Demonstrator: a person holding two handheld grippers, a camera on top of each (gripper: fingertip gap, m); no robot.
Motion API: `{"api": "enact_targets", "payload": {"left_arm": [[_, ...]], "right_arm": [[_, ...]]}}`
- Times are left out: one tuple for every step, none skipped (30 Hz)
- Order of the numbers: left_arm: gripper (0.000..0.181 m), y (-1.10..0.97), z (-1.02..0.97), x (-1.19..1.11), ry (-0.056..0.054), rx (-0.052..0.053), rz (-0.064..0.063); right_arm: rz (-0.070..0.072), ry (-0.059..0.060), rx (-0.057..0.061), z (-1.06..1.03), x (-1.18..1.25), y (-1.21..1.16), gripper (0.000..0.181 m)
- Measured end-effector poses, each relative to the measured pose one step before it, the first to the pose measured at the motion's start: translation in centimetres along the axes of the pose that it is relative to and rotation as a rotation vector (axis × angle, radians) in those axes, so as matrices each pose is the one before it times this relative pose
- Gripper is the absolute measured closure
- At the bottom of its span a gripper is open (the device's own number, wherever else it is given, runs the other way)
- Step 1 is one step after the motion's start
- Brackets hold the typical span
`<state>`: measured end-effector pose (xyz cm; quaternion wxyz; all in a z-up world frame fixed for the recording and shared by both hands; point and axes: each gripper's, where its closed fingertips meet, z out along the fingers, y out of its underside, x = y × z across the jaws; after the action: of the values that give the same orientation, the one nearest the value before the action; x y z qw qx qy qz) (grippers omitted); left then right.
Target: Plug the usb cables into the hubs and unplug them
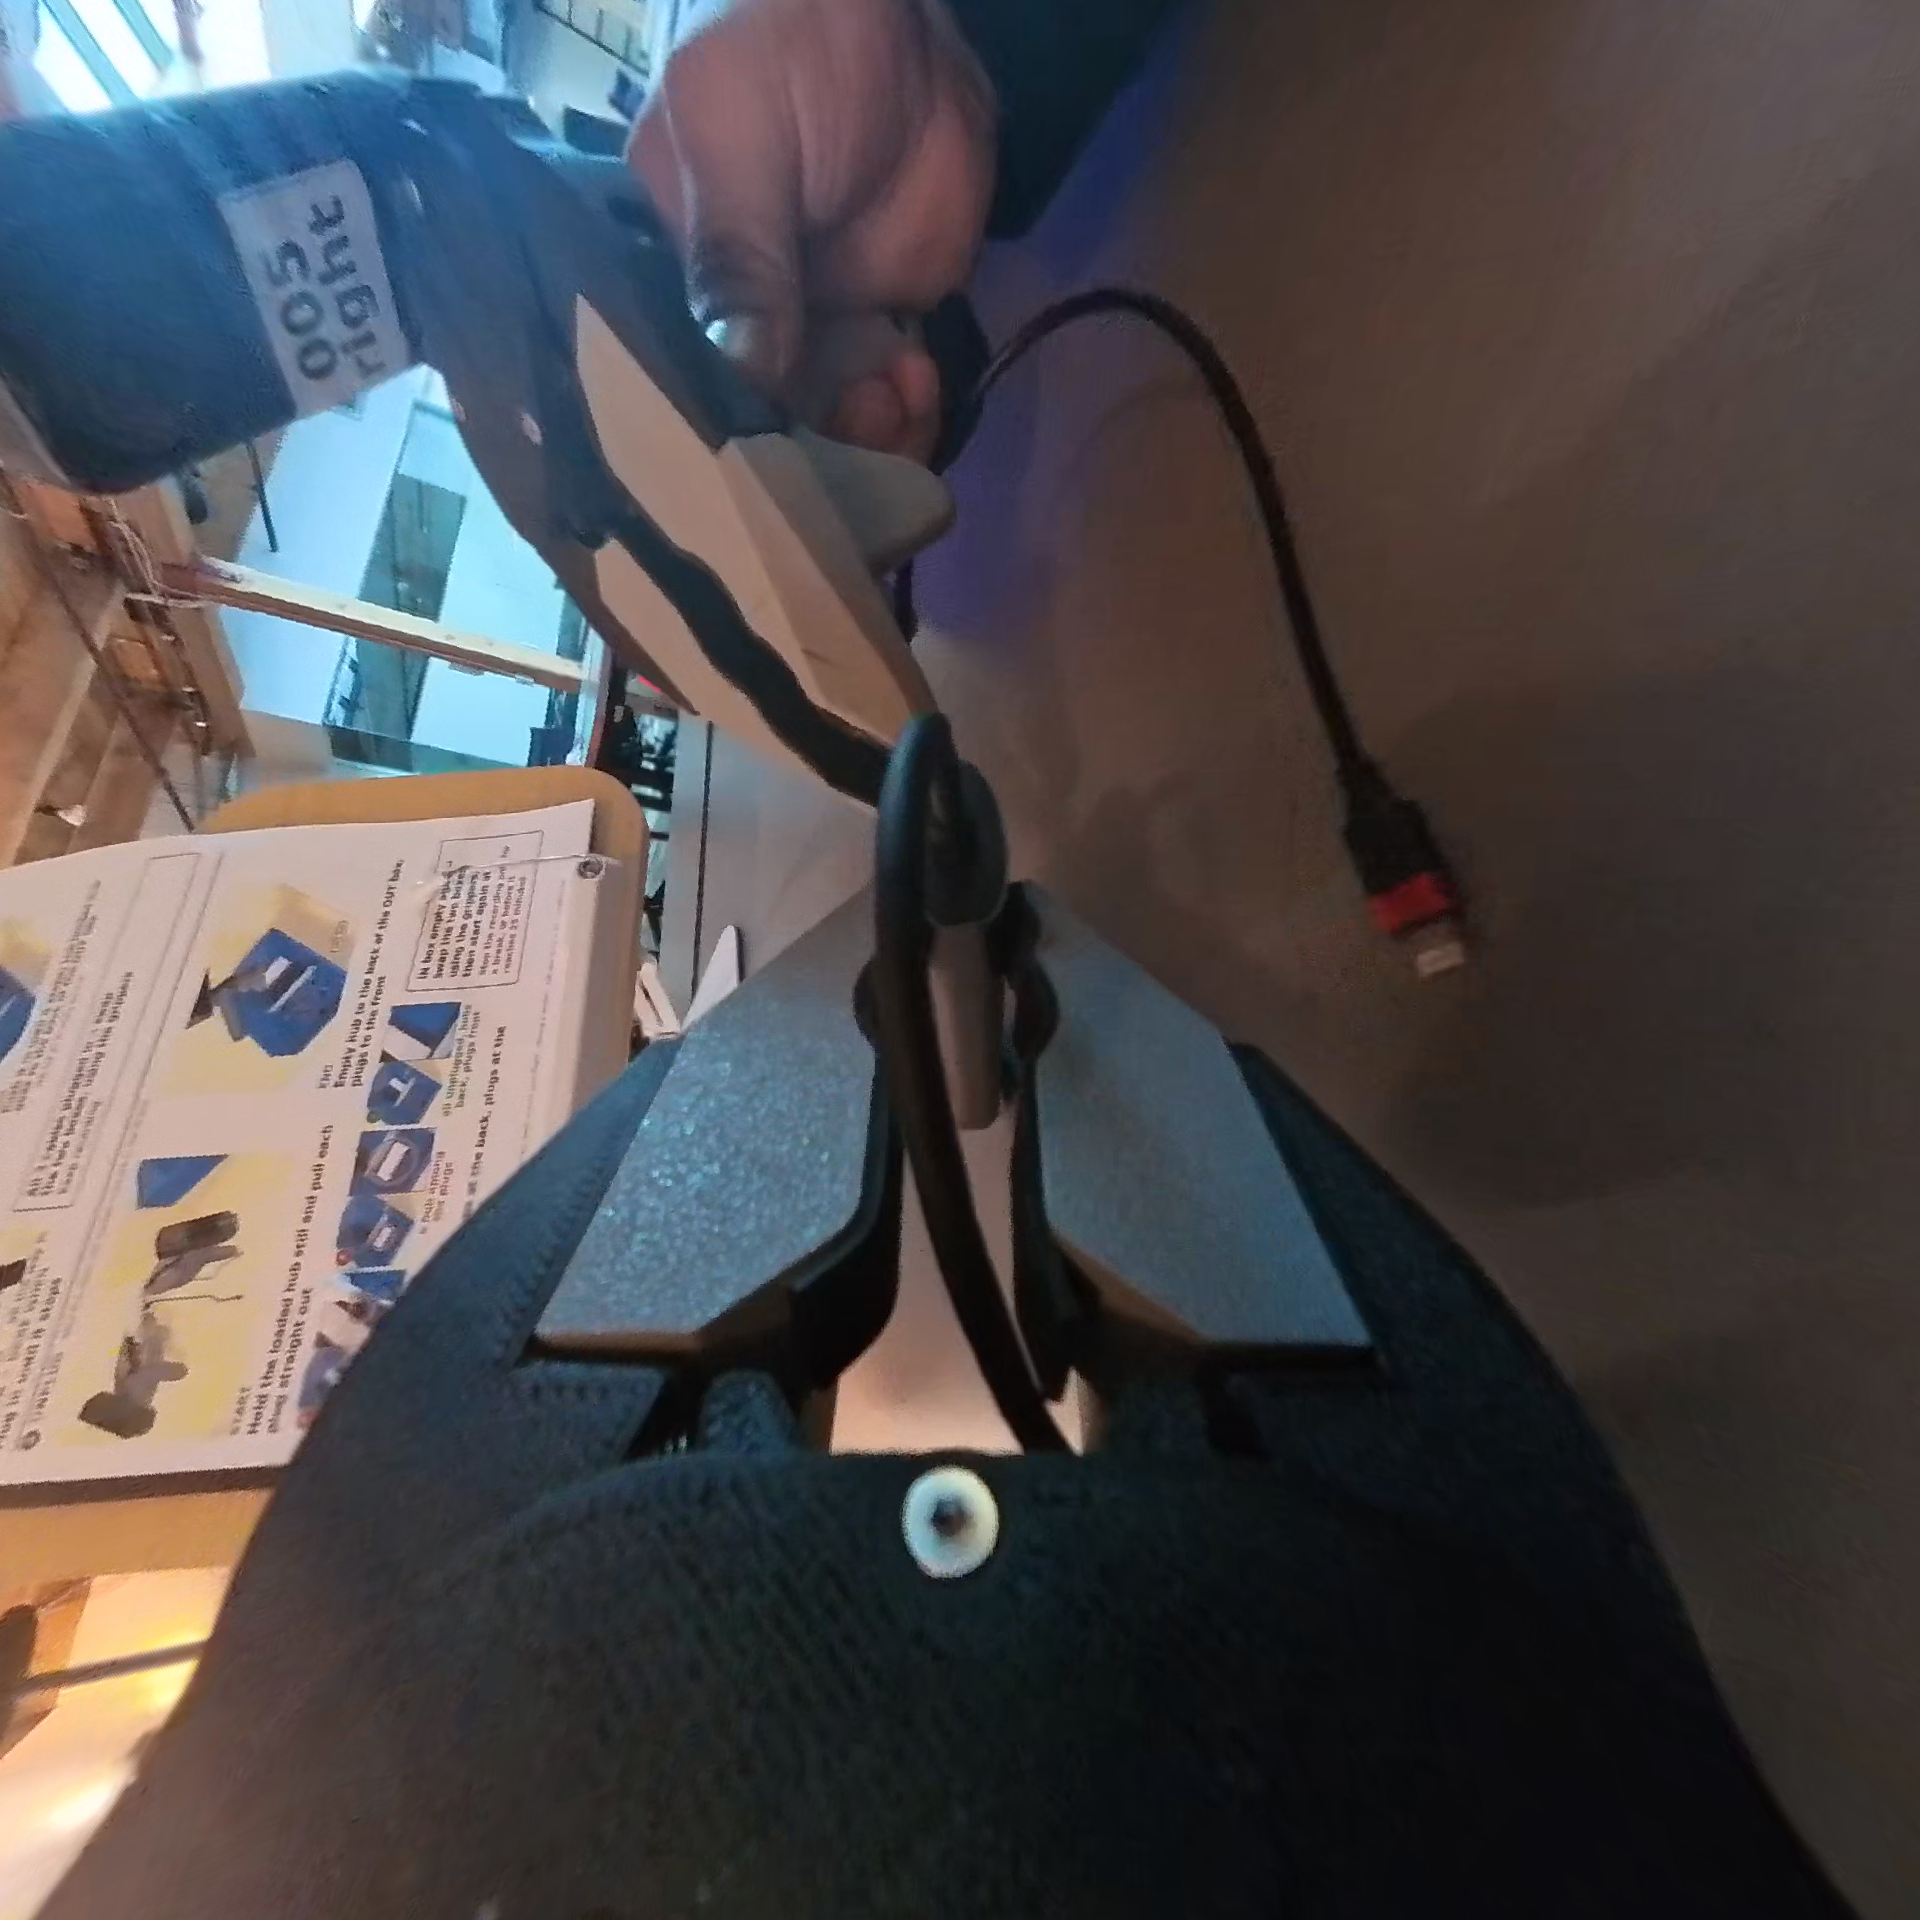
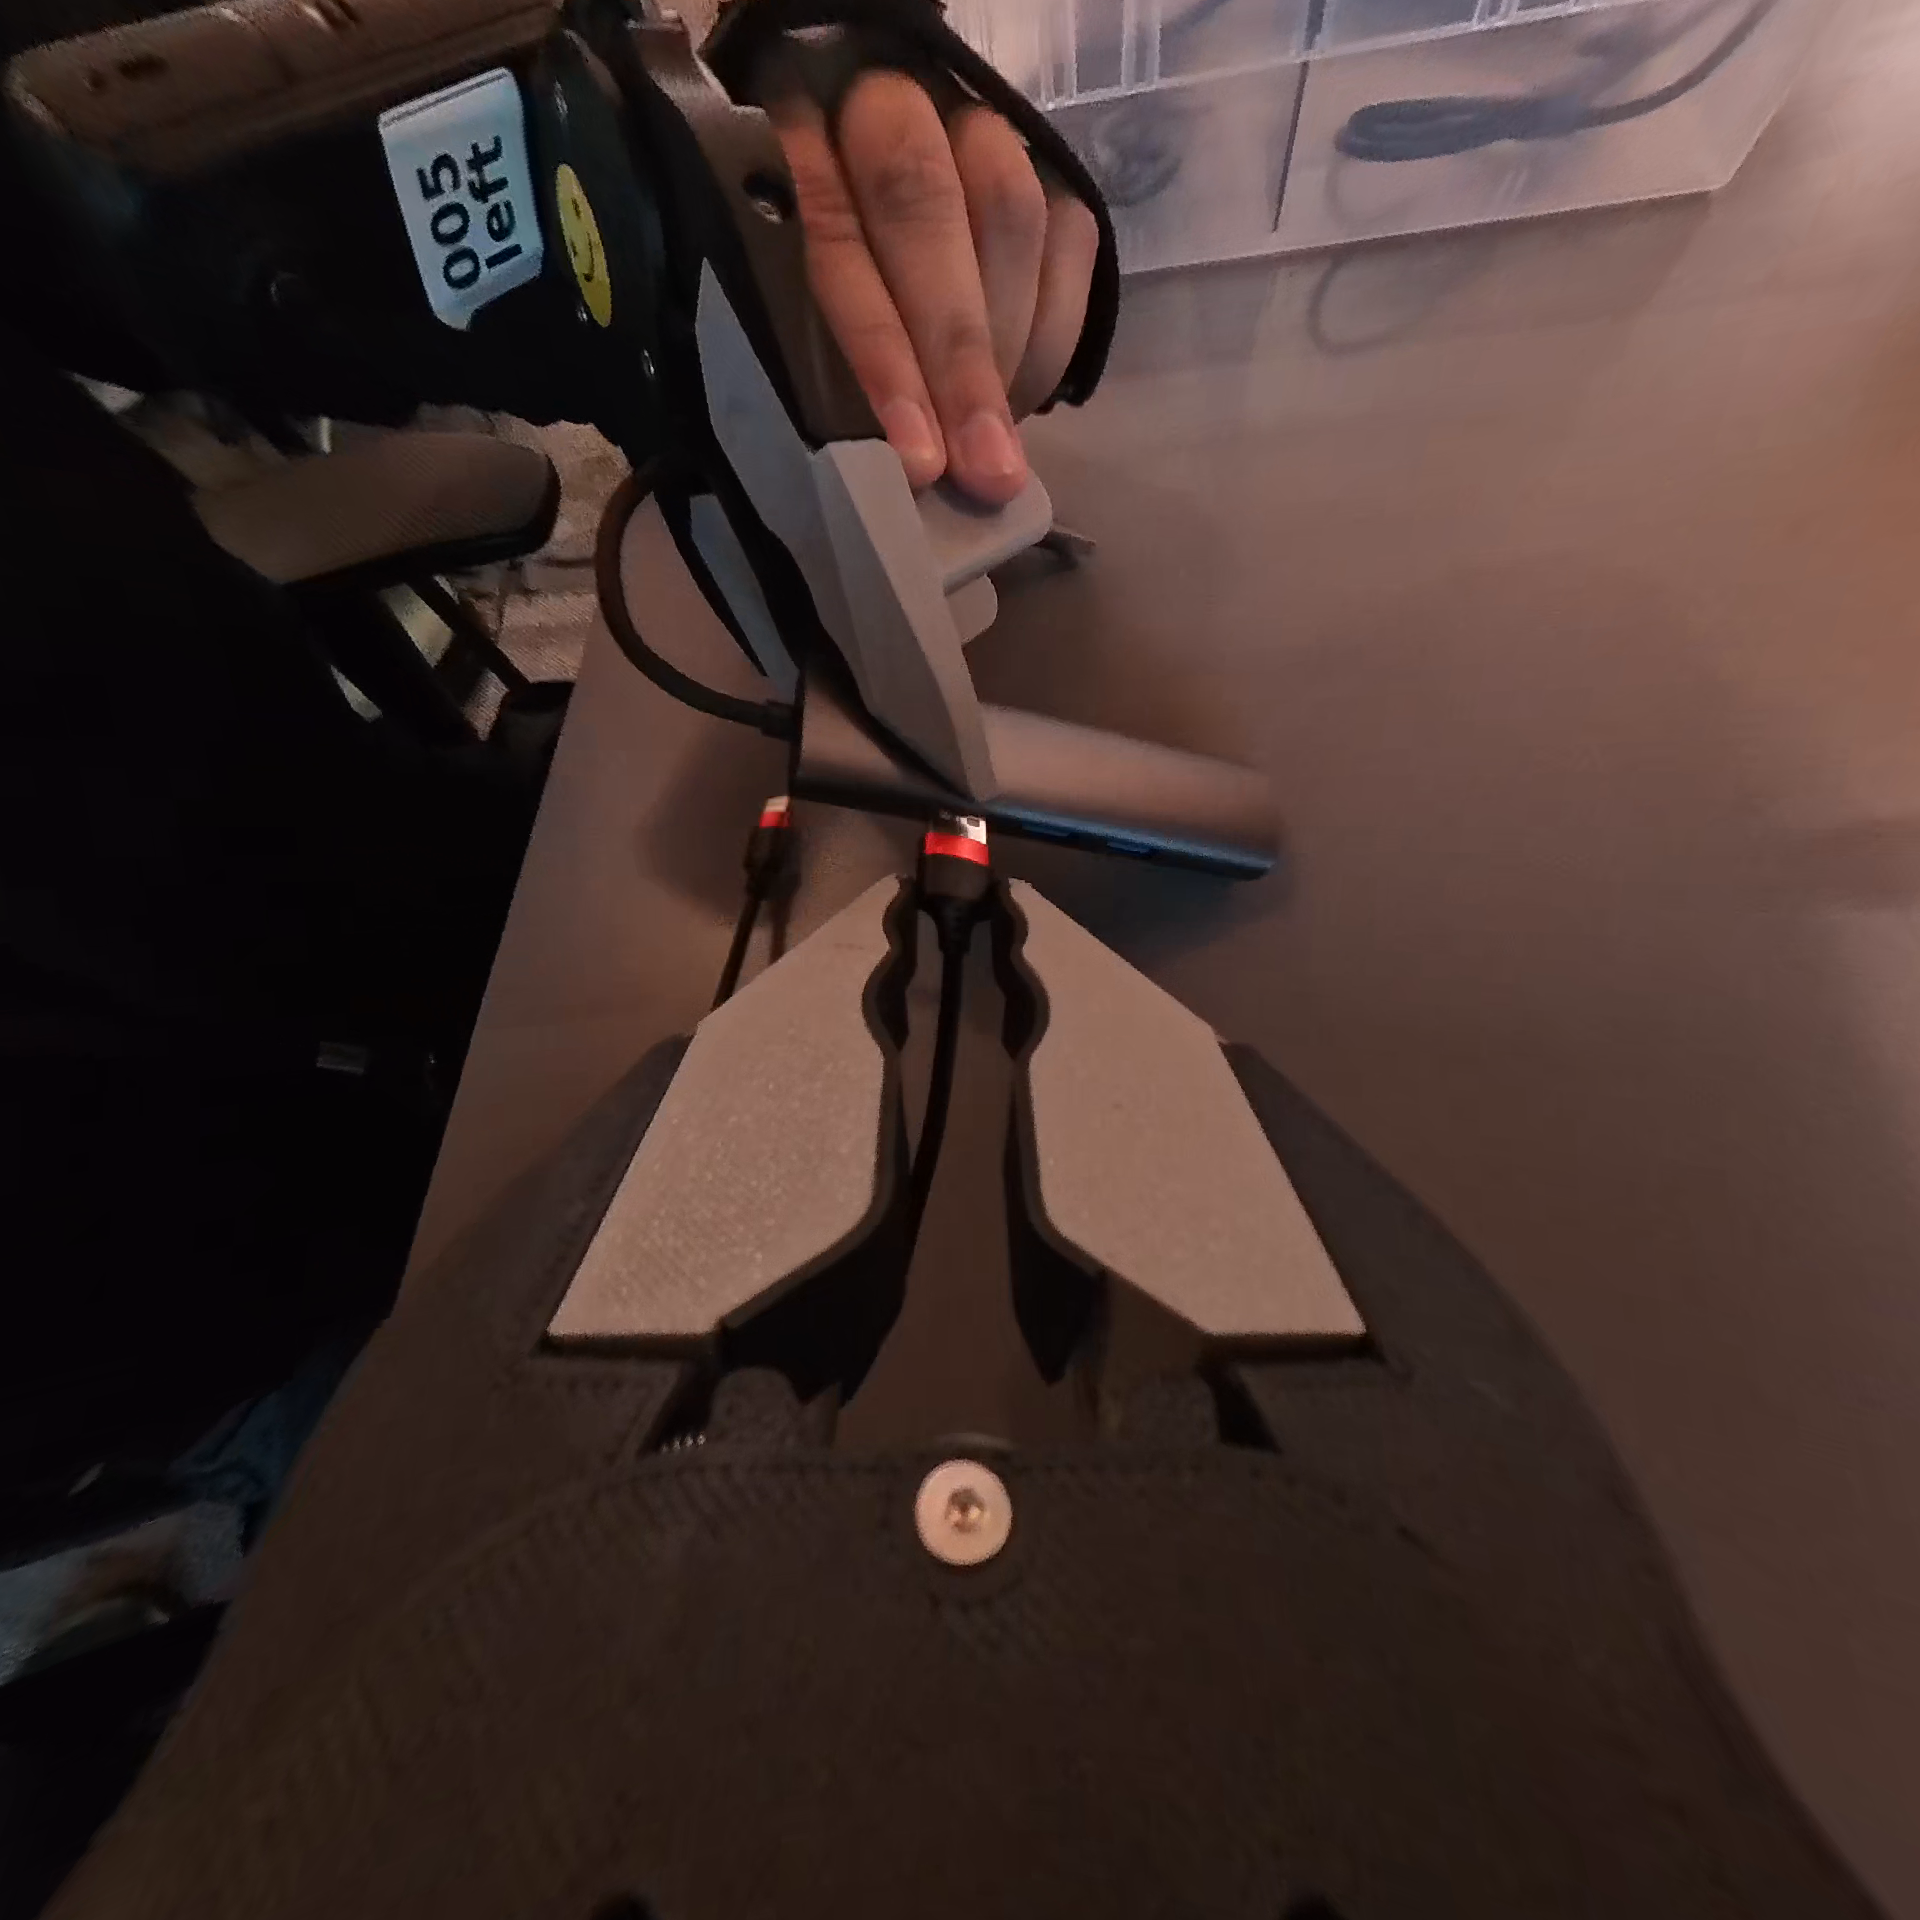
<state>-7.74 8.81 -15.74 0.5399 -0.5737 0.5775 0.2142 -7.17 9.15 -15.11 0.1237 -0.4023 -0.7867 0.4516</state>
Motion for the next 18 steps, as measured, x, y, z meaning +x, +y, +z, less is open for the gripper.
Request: {"api": "enact_targets", "payload": {"left_arm": [[0.166,0.045,-0.040,-0.035,-0.0007,0.0026,0.0001],[0.166,0.018,-0.009,0.042,0.0004,-0.0008,0.0044],[0.166,-0.012,0.023,0.119,0.0015,-0.0009,0.0024],[0.166,0.095,0.040,0.016,-0.0041,-0.0096,0.0042],[0.166,0.126,0.025,-0.087,-0.0070,-0.0114,-0.0067],[0.166,0.103,-0.009,-0.193,-0.0108,-0.0093,-0.0196],[0.166,0.097,-0.018,-0.390,-0.0207,-0.0084,-0.0255],[0.166,0.077,-0.027,-0.472,-0.0235,-0.0054,-0.0212],[0.166,-0.019,0.002,-0.332,-0.0142,0.0041,-0.0203],[0.166,-0.071,-0.004,-0.204,-0.0069,0.0067,-0.0157],[0.166,-0.145,-0.041,-0.093,-0.0027,0.0077,-0.0086],[0.166,-0.212,-0.077,-0.100,-0.0033,0.0110,-0.0116],[0.166,-0.209,-0.096,-0.193,-0.0061,0.0127,-0.0168],[0.166,-0.239,-0.083,-0.219,-0.0080,0.0150,-0.0140],[0.166,-0.184,-0.056,-0.160,-0.0042,0.0123,-0.0134],[0.166,-0.116,-0.050,0.004,0.0040,0.0098,-0.0091],[0.167,-0.104,-0.062,0.041,0.0027,0.0106,0.0022],[0.166,0.043,-0.012,0.008,-0.0002,-0.0023,0.0006]], "right_arm": [[0.0032,-0.0055,0.0105,0.038,0.021,-0.037,0.170],[-0.0010,-0.0048,0.0006,0.064,-0.013,0.076,0.170],[-0.0001,-0.0005,-0.0032,0.079,0.012,0.119,0.170],[0.0043,0.0049,0.0043,0.042,0.098,0.029,0.170],[0.0088,0.0046,0.0123,0.002,0.132,-0.083,0.170],[0.0124,0.0030,0.0210,-0.074,0.138,-0.215,0.170],[0.0130,0.0048,0.0275,-0.124,0.170,-0.330,0.170],[0.0120,0.0030,0.0276,-0.162,0.141,-0.364,0.170],[0.0082,-0.0004,0.0214,-0.164,0.065,-0.310,0.170],[0.0043,-0.0053,0.0136,-0.125,-0.010,-0.190,0.170],[0.0063,-0.0125,0.0103,-0.089,-0.091,-0.130,0.170],[0.0123,-0.0168,0.0152,-0.102,-0.117,-0.179,0.170],[0.0170,-0.0188,0.0232,-0.110,-0.101,-0.271,0.170],[0.0172,-0.0186,0.0238,-0.111,-0.090,-0.272,0.170],[0.0120,-0.0141,0.0144,-0.058,-0.059,-0.156,0.170],[0.0052,-0.0097,0.0036,0.011,-0.074,-0.024,0.170],[0.0017,-0.0035,0.0003,0.041,-0.036,-0.006,0.170],[0.0024,0.0022,0.0009,0.048,0.056,0.013,0.170]]}}
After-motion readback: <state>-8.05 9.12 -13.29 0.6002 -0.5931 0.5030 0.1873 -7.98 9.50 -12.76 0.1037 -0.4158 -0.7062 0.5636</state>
